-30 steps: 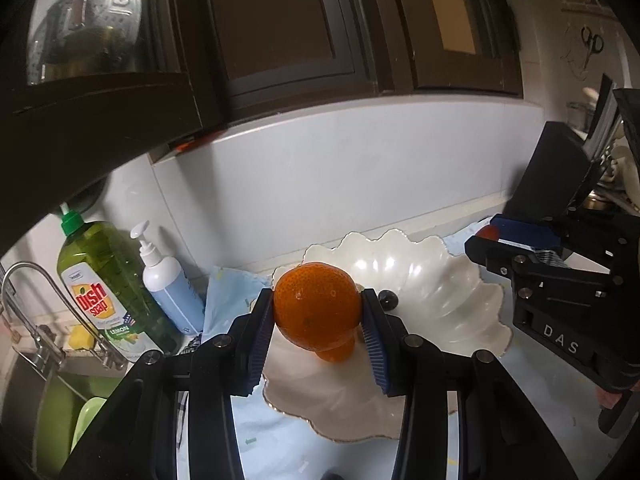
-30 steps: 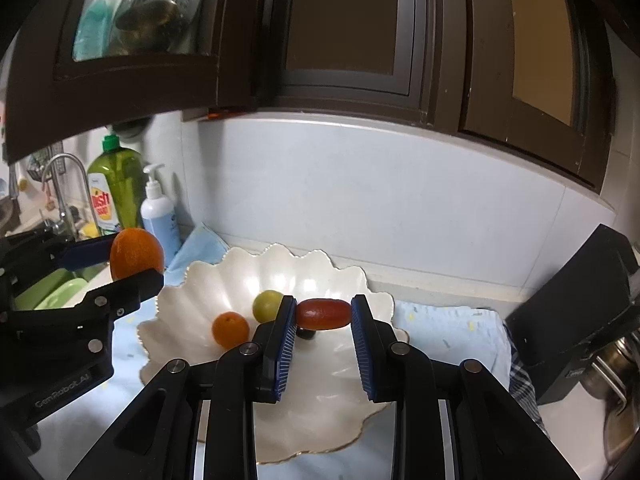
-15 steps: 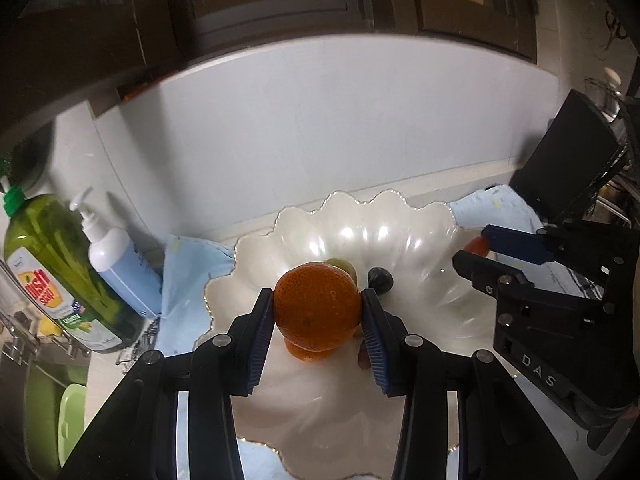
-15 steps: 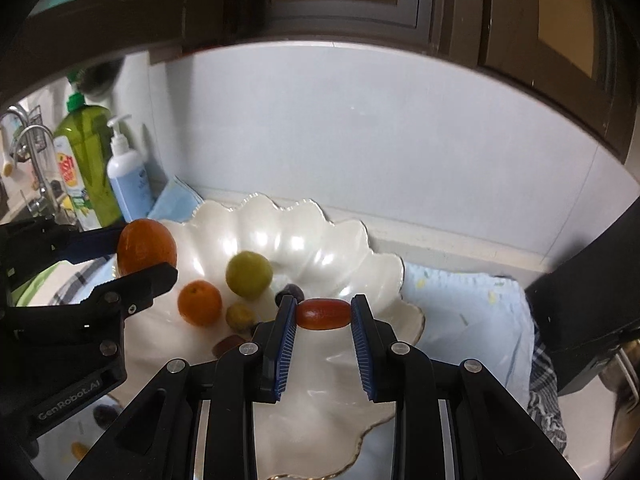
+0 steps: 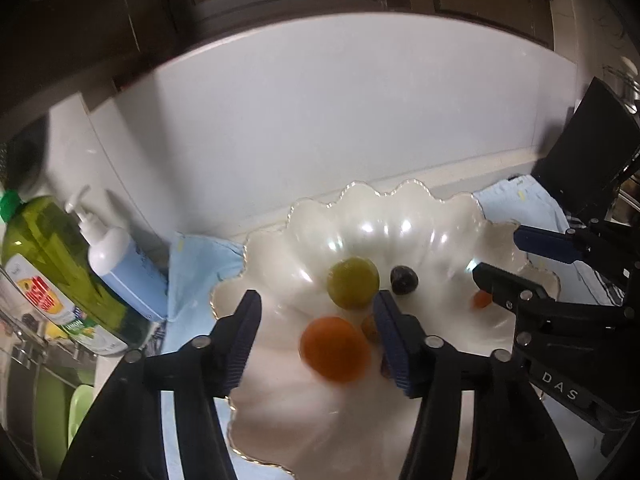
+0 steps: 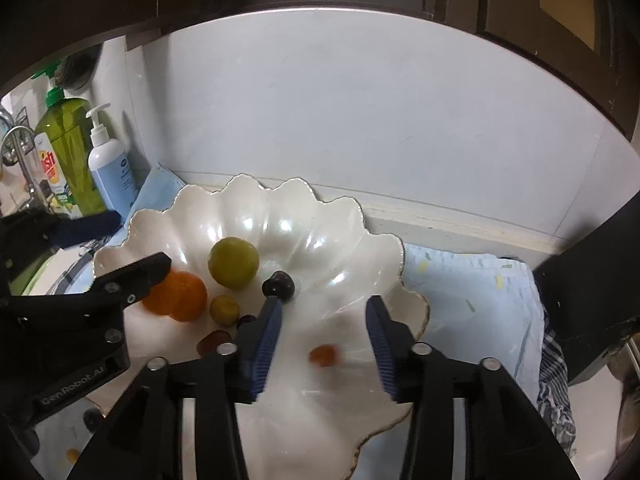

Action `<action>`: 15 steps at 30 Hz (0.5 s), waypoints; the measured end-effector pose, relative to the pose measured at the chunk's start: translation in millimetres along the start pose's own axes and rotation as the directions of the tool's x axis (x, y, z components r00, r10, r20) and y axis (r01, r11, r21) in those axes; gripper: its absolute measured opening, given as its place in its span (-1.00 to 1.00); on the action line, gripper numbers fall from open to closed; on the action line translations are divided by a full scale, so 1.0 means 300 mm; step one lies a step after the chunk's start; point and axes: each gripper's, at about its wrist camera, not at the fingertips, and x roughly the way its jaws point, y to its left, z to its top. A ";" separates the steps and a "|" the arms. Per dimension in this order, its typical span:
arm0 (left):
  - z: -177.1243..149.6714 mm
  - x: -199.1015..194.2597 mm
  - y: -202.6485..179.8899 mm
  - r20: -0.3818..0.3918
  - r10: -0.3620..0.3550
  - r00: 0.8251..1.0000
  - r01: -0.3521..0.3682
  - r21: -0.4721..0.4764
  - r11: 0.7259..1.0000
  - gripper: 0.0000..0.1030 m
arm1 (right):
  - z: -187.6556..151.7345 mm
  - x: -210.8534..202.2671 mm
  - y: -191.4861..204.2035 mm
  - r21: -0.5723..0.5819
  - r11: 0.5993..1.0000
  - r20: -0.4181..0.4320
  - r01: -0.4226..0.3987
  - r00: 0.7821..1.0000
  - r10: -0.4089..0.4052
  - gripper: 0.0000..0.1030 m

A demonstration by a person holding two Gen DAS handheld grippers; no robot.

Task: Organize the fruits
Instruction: 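Open both tools to drop the orange and red fruit into the bowl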

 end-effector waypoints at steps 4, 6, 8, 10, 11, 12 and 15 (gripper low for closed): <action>0.005 -0.037 0.009 0.034 0.042 0.999 -0.042 0.006 0.999 0.31 | 0.003 -0.026 0.000 -0.008 1.000 0.008 0.008 1.000 -0.008 -0.06; 0.004 -0.061 0.018 0.049 0.055 0.997 -0.055 0.006 0.998 0.36 | 0.003 -0.044 0.003 -0.014 1.000 0.017 0.011 1.000 -0.011 0.06; 0.002 -0.084 0.023 0.061 0.065 0.996 -0.066 0.005 0.998 0.42 | 0.001 -0.068 0.010 -0.025 1.000 0.034 0.015 0.999 -0.014 0.12; -0.001 -0.109 0.030 0.074 0.074 0.995 -0.074 0.001 0.997 0.49 | 0.000 -0.091 0.016 -0.034 0.999 0.046 0.018 0.999 -0.017 0.14; -0.005 -0.124 0.034 0.082 0.079 0.994 -0.079 -0.002 0.997 0.52 | -0.001 -0.107 0.021 -0.038 0.999 0.056 0.017 0.998 -0.015 0.16; -0.008 -0.140 0.037 0.090 0.083 0.992 -0.083 -0.005 0.997 0.52 | -0.001 -0.119 0.022 -0.039 0.999 0.062 0.017 0.998 -0.014 0.20; -0.021 -0.189 0.047 0.113 0.095 0.989 -0.094 -0.014 0.995 0.55 | 0.000 -0.158 0.034 -0.038 0.999 0.086 0.009 0.996 -0.006 0.25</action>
